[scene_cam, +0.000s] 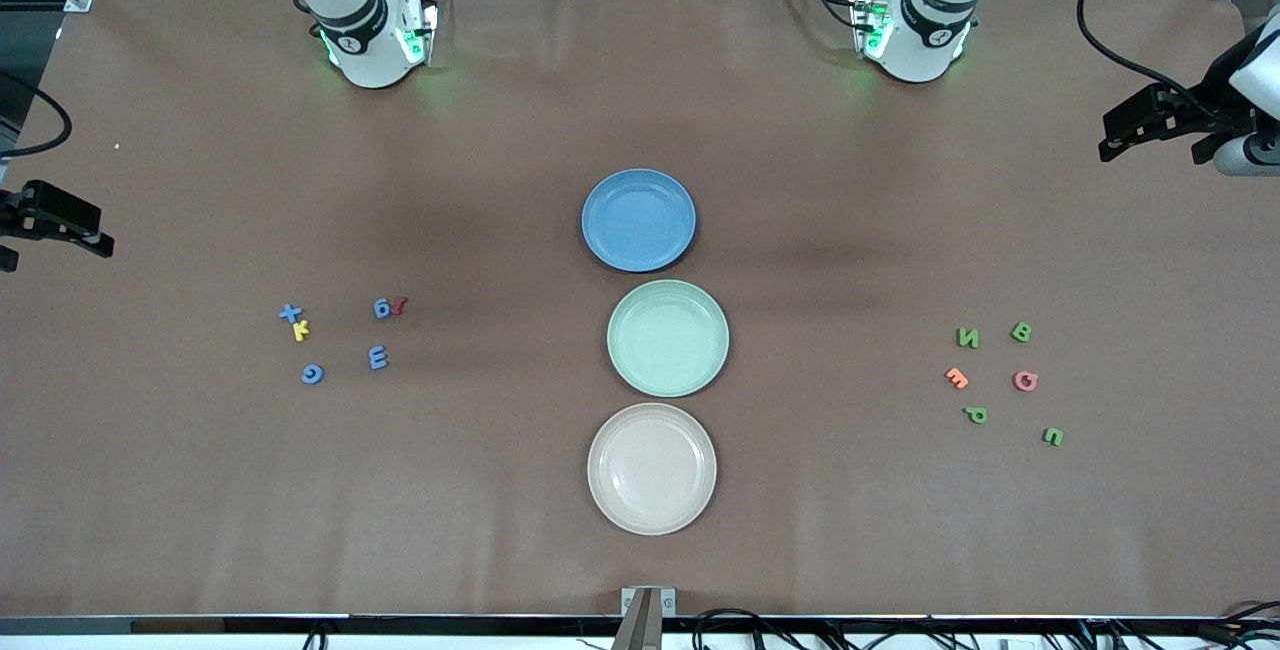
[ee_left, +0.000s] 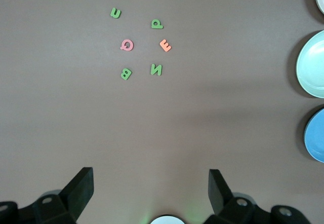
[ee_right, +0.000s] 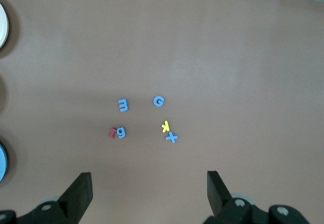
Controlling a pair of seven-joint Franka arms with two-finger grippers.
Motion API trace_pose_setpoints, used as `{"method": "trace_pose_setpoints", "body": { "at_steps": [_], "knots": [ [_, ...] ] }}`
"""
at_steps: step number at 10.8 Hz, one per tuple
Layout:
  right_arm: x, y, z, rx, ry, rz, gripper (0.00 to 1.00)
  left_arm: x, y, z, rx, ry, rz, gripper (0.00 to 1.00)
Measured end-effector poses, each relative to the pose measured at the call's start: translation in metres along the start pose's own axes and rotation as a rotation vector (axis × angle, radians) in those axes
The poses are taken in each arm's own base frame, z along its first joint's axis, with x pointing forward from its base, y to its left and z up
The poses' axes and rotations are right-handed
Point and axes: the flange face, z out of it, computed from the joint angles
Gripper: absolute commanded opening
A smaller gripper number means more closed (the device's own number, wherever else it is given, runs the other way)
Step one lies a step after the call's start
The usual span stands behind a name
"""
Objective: Sort letters by color into matching plates
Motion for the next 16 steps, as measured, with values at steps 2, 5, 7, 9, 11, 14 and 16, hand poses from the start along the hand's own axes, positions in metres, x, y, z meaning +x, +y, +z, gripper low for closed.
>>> {"method": "trace_pose_setpoints", "body": {
  "at_steps": [2, 5, 7, 9, 11, 14, 16],
  "knots": [
    [-0.003, -0.001, -0.004, 0.0, -0.001, -0.002, 1.0, 0.0, 0.0, 0.0, 0.0, 0.003, 0.0, 1.0],
    [-0.001, -0.005, -0.005, -0.001, 0.008, -0.009, 1.0, 0.001, 0.0, 0.0, 0.0, 0.006, 0.001, 1.0],
    [0.003, -0.015, -0.006, -0.004, 0.024, -0.025, 1.0, 0.0, 0.0, 0.0, 0.0, 0.006, 0.001, 1.0],
    [0.003, -0.015, -0.003, -0.003, 0.018, 0.009, 1.0, 0.0, 0.001, 0.002, 0.002, 0.012, 0.001, 1.0],
    [0.0, -0.009, -0.001, -0.001, -0.003, 0.041, 1.0, -0.005, 0.002, 0.007, 0.007, 0.033, -0.001, 1.0],
    [-0.006, -0.003, -0.002, 0.001, -0.023, 0.059, 1.0, -0.012, 0.001, 0.013, 0.012, 0.039, -0.006, 1.0],
    [-0.008, -0.005, -0.005, 0.0, -0.018, 0.061, 1.0, -0.011, -0.003, 0.02, 0.011, 0.029, -0.013, 1.0]
  ]
}}
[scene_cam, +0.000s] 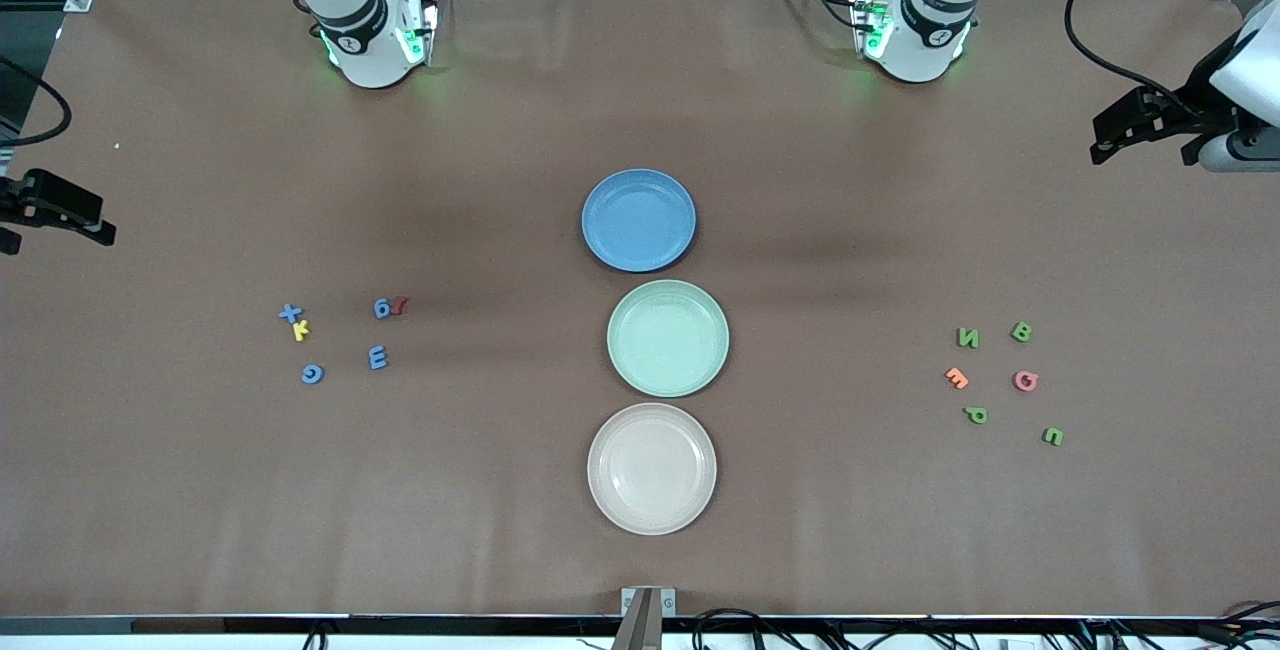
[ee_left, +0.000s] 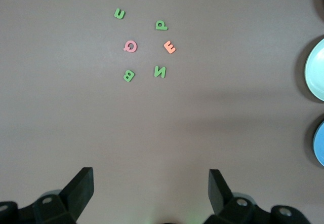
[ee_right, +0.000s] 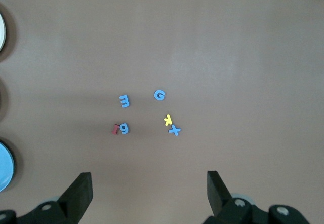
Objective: Sort letters by color into matching plates
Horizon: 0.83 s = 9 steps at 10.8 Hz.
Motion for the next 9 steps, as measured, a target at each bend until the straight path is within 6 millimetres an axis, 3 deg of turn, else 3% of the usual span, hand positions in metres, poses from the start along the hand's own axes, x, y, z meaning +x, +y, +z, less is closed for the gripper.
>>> {"method": "trace_pose_setpoints", "body": {
  "at_steps": [4, 9],
  "knots": [
    [-0.001, 0.0, 0.006, -0.002, 0.01, 0.004, 1.0, 0.02, -0.009, 0.022, -0.008, 0.019, -0.012, 1.0],
    [-0.017, -0.005, 0.024, -0.014, 0.089, 0.002, 1.0, 0.062, -0.044, 0.08, -0.034, 0.023, -0.082, 1.0]
  ]
}}
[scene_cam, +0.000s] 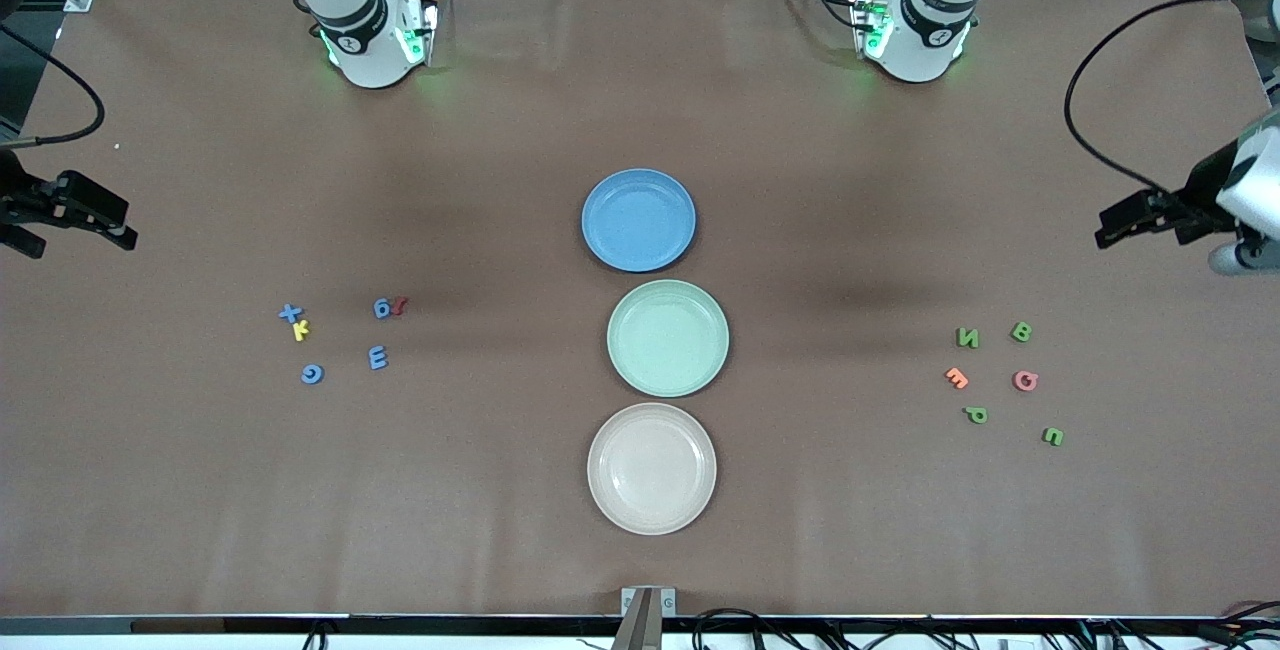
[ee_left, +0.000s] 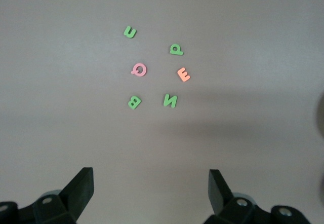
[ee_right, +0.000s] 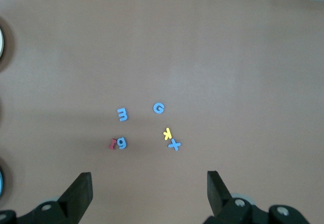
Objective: Sort letters by color into matching plates
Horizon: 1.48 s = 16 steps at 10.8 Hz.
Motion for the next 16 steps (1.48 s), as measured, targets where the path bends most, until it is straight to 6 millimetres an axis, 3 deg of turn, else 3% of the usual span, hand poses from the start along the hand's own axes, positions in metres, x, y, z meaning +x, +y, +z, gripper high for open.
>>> {"method": "trace_pose_setpoints", "body": {
  "at_steps": [3, 8, 10, 13, 16],
  "knots": [
    [0.005, -0.003, 0.001, -0.004, 0.03, -0.006, 1.0, 0.033, 0.005, 0.059, -0.023, -0.016, -0.04, 1.0],
    [0.006, -0.01, -0.001, -0.002, 0.04, -0.018, 1.0, 0.065, -0.025, 0.133, 0.024, -0.022, -0.047, 1.0],
    [0.006, -0.012, -0.001, -0.002, 0.041, -0.02, 1.0, 0.068, -0.034, 0.14, 0.038, -0.029, -0.052, 1.0],
    [0.006, -0.012, -0.001, -0.002, 0.041, -0.021, 1.0, 0.076, -0.036, 0.119, 0.039, 0.007, -0.06, 1.0],
    [0.006, -0.012, -0.001, -0.002, 0.04, -0.021, 1.0, 0.07, -0.032, 0.115, 0.043, -0.047, -0.161, 1.0]
  ]
}}
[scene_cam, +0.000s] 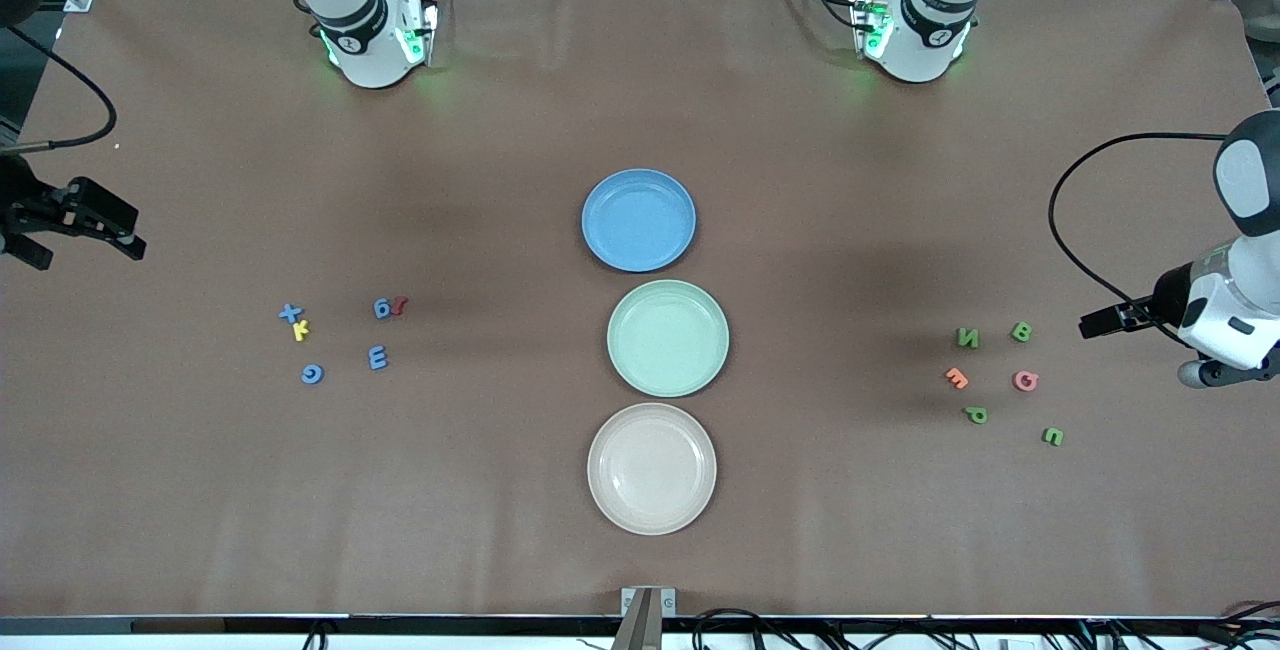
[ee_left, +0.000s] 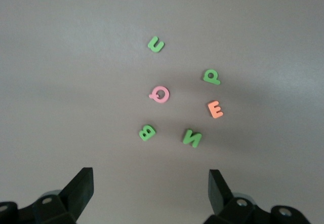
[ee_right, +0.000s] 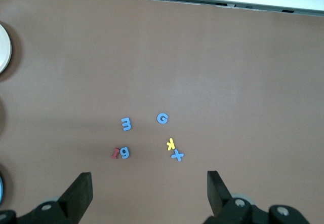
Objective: Sort letters by color into matching plates
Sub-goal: 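Move the left gripper over the green and pink letter cluster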
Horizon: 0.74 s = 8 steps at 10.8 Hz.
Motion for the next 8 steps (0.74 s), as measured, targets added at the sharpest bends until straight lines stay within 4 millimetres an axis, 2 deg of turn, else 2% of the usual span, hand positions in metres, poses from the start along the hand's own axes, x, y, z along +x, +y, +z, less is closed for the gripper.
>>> {"method": "trace_pose_setpoints", "body": {
  "at_steps": [2, 3, 4, 6, 7, 8],
  "knots": [
    [0.0, 0.0, 0.0, 0.0, -0.002, 0.001, 1.0, -0.013, 0.027, 0.006, 0.019, -0.082, -0.054, 1.0],
    [0.0, 0.0, 0.001, 0.0, -0.003, 0.001, 1.0, -0.019, 0.038, 0.005, 0.034, -0.107, -0.101, 1.0],
    [0.0, 0.0, 0.001, 0.0, -0.003, 0.001, 1.0, -0.021, 0.043, -0.005, 0.041, -0.105, -0.17, 1.0],
    [0.0, 0.0, 0.001, 0.001, -0.004, 0.002, 1.0, -0.021, 0.04, -0.042, 0.044, -0.062, -0.322, 1.0],
    [0.0, 0.001, 0.002, 0.001, -0.006, 0.003, 1.0, -0.022, 0.031, -0.049, 0.053, -0.062, -0.402, 1.0],
    [0.0, 0.001, 0.003, 0.001, -0.008, 0.004, 1.0, -0.02, 0.011, -0.038, 0.068, -0.09, -0.506, 1.0]
  ]
}}
